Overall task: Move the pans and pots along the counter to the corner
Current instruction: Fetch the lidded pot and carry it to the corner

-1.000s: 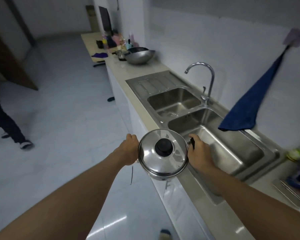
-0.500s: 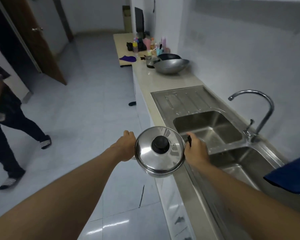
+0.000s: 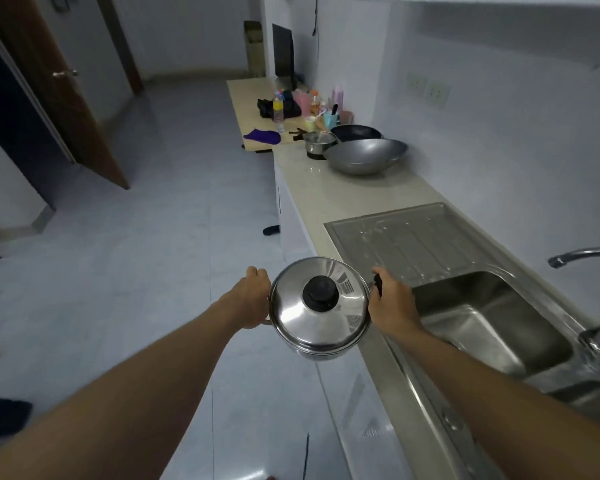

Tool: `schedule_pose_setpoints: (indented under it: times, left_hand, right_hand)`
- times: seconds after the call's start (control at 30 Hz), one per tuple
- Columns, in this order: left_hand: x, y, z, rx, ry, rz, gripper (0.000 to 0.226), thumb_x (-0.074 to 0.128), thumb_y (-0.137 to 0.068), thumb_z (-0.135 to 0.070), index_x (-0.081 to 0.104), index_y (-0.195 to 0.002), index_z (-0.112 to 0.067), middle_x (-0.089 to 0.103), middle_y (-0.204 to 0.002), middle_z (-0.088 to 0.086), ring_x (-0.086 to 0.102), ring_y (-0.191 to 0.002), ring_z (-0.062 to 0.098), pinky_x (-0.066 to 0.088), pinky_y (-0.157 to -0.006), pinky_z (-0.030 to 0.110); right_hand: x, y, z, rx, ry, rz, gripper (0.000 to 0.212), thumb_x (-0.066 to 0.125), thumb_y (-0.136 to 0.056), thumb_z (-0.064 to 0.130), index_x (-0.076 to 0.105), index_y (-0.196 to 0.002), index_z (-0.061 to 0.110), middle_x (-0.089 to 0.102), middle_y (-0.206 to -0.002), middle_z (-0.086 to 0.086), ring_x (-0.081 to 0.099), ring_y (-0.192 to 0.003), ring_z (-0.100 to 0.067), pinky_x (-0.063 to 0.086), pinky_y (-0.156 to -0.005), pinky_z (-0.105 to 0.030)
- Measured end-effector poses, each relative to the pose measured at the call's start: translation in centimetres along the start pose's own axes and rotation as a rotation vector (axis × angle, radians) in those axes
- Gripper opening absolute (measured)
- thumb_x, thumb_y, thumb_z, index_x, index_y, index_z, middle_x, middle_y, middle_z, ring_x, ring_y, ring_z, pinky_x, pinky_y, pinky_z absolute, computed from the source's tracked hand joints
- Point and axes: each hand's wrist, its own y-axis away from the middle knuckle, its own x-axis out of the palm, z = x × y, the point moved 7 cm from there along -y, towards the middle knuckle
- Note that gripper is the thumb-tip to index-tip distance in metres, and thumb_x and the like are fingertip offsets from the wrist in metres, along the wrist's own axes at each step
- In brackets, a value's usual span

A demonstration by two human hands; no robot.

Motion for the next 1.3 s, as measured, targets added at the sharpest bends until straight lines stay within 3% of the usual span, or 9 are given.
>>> schedule_pose_setpoints:
  times: [0.2,0.33,0.5,0.8,0.9,1.3]
  left_hand:
    - [-3.5,-8.8,4.3,0.079,-0.048,0.004,0.021,0.046,-0.092,0.004,0.045,-0.112,0.001,0.041,-0.119,0.019,0.056,-0.087,0.031,0.048,-0.072,0.037]
    - [-4.6,-14.4,6.0,0.118,-0.072,0.005,0.021,0.045,-0.092,0.004,0.045,-0.112,0.000,0.041,-0.118,0.018,0.047,-0.083,0.024,0.041,-0.070,0.032]
    - [-5.7,-21.7,7.5,0.143,-0.077,-0.007,0.020,0.047,-0.091,0.003,0.046,-0.111,-0.001,0.044,-0.116,0.017,0.049,-0.088,0.025,0.045,-0.072,0.033]
    - [-7.7,-38.8,9.8,0.165,-0.087,-0.010,0.026,0.051,-0.091,0.003,0.047,-0.116,-0.002,0.046,-0.121,0.017,0.054,-0.097,0.027,0.052,-0.082,0.036]
    - [-8.5,-43.7,9.9,0.195,-0.096,-0.011,0.028,0.051,-0.090,0.003,0.047,-0.117,0.000,0.046,-0.121,0.019,0.053,-0.101,0.028,0.045,-0.077,0.029]
    - [-8.2,-58.8,8.6,0.392,-0.171,0.025,0.030,0.055,-0.091,0.001,0.047,-0.120,0.000,0.046,-0.121,0.018,0.050,-0.105,0.028,0.048,-0.088,0.036]
  right_hand:
    - [3.2,-6.8,3.6,0.040,-0.019,-0.038,0.039,0.050,-0.101,0.008,0.053,-0.139,0.014,0.069,-0.115,-0.016,0.064,-0.105,-0.035,0.051,-0.084,-0.040]
    - [4.5,-11.2,5.2,0.058,-0.026,-0.053,0.039,0.050,-0.101,0.008,0.053,-0.140,0.012,0.069,-0.113,-0.017,0.064,-0.104,-0.036,0.052,-0.086,-0.041]
    - [5.9,-17.9,6.5,0.059,-0.041,-0.060,0.037,0.048,-0.101,0.007,0.056,-0.137,0.009,0.070,-0.109,-0.016,0.065,-0.102,-0.034,0.051,-0.085,-0.038]
    - [10.2,-33.9,6.8,0.116,-0.059,-0.044,0.039,0.046,-0.102,0.008,0.052,-0.140,0.011,0.071,-0.103,-0.016,0.065,-0.098,-0.034,0.053,-0.086,-0.040]
    - [10.9,-38.8,6.7,0.121,-0.036,-0.048,0.039,0.047,-0.102,0.008,0.052,-0.140,0.010,0.071,-0.107,-0.016,0.065,-0.102,-0.034,0.051,-0.087,-0.039]
    - [14.0,-49.4,3.9,0.274,-0.011,-0.129,0.039,0.048,-0.101,0.010,0.052,-0.139,0.012,0.070,-0.109,-0.015,0.063,-0.104,-0.036,0.046,-0.085,-0.037]
